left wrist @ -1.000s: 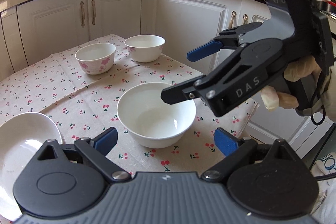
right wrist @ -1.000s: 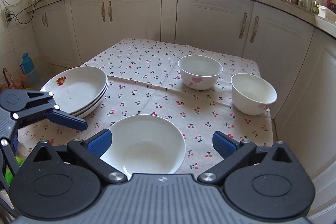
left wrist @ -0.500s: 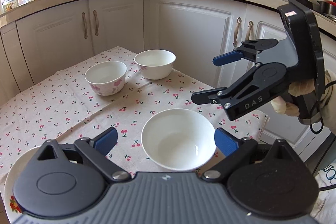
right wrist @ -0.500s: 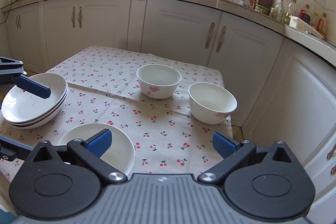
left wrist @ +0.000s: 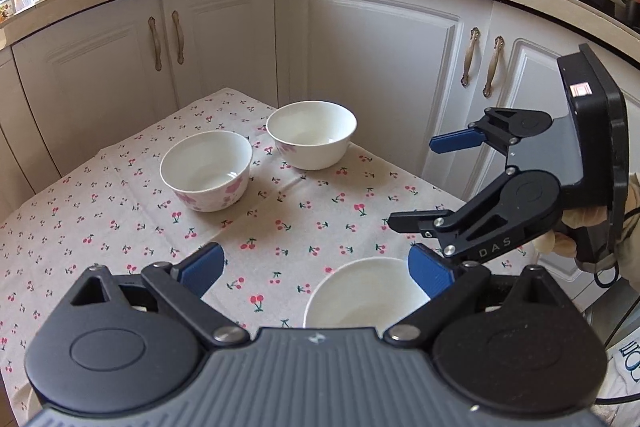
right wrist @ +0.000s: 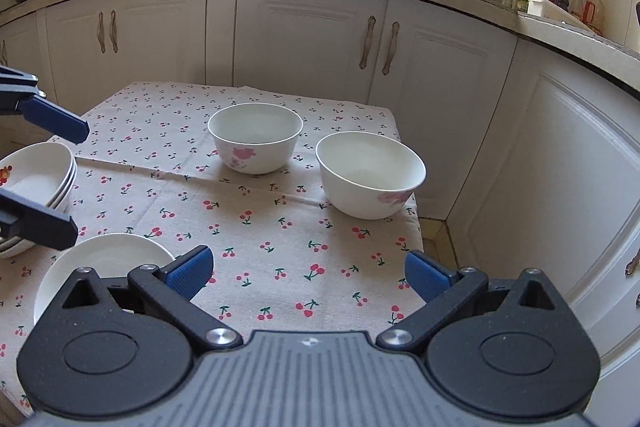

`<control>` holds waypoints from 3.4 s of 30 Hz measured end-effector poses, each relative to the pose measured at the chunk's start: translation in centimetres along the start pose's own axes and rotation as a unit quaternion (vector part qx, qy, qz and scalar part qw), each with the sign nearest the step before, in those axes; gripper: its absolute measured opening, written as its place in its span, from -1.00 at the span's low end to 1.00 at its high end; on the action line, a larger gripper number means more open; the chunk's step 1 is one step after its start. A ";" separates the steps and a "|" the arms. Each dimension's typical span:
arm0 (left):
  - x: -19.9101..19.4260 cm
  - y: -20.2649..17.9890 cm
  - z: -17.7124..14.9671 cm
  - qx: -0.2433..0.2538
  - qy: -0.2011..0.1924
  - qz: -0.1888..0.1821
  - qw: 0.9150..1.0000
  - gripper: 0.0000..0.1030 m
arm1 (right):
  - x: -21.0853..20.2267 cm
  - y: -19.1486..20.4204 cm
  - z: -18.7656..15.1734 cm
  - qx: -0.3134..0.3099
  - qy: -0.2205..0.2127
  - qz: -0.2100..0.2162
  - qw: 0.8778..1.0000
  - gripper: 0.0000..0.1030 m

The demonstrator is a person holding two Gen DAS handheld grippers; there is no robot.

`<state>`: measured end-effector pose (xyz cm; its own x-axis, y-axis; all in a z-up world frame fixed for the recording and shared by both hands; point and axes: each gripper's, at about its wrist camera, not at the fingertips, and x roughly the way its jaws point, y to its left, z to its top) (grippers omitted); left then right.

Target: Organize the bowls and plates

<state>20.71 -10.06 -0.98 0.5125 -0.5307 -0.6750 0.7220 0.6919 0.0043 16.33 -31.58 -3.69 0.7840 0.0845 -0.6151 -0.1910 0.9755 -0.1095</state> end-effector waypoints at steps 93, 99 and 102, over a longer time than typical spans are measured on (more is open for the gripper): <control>10.9 0.0 11.1 0.014 0.070 -0.105 0.992 0.37 | 1.0 -2.2 2.7 0.004 -0.042 0.029 0.999 0.84; 7.9 -1.0 9.6 0.009 0.064 -0.101 0.993 0.38 | -1.6 -0.5 1.9 0.009 -0.048 0.040 0.998 0.84; 6.5 -1.5 8.7 0.006 0.062 -0.096 0.993 0.39 | -2.6 0.4 1.5 0.006 -0.049 0.045 0.998 0.84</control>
<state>27.04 -18.79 1.05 0.3044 -0.5870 -0.7502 0.8071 0.5772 -0.1241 15.17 -31.12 -0.96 0.8178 0.1903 -0.5431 -0.2564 0.9654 -0.0478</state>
